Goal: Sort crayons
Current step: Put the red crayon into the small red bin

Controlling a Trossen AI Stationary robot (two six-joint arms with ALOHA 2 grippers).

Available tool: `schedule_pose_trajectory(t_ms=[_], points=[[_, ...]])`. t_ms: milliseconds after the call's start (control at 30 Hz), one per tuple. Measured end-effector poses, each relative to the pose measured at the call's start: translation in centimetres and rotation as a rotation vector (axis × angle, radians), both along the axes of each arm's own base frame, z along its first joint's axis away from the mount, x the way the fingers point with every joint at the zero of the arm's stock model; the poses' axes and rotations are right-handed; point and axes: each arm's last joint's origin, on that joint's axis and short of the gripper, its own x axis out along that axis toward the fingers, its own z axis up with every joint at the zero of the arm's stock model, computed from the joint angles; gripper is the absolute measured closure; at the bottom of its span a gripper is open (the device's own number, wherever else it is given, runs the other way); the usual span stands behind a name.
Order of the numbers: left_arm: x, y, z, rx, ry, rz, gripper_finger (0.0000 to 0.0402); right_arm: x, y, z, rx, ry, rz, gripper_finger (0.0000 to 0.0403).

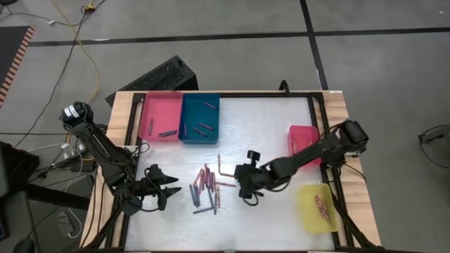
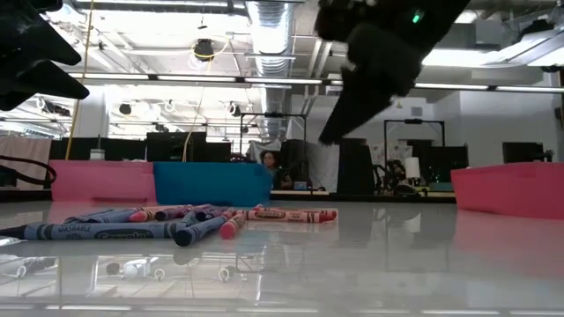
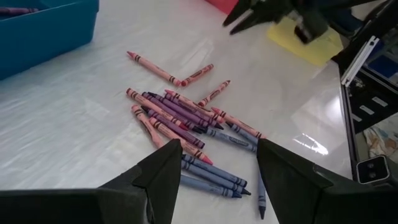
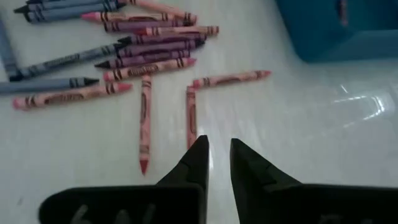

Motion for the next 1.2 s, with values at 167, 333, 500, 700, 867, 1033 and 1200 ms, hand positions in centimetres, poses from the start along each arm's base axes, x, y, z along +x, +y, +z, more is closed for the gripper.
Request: schedule_pose_trajectory(t_ms=[167,333,500,700,867,1033,1200], points=[[0.0,0.0,0.0,0.004,0.001,-0.001,0.0203,1.6,-0.2,-2.6,0.021,0.029,-0.003,0.0309],[0.0,0.0,0.0,0.006,0.003,-0.001,0.0203,2.2,-0.4,-3.8,0.059,0.047,0.012,0.0255],[0.0,0.0,0.0,0.010,0.000,0.003,0.0203,2.3,-0.3,-3.5,0.060,0.035,0.024,0.0214],[0.0,0.1,0.0,0.012,-0.004,0.008,0.0203,3.1,-0.2,-4.1,0.068,-0.010,0.035,0.0210],[0.0,0.0,0.0,0.010,-0.003,0.007,0.0203,3.9,-0.7,-6.2,0.062,0.025,0.030,0.0211],[0.0,0.0,0.0,0.004,0.003,0.000,0.0203,4.2,-1.3,-7.0,0.097,0.045,0.015,0.0215],[0.0,0.0,0.0,0.004,0.002,0.001,0.0203,4.3,-1.8,-7.0,0.131,0.055,-0.008,0.0243]])
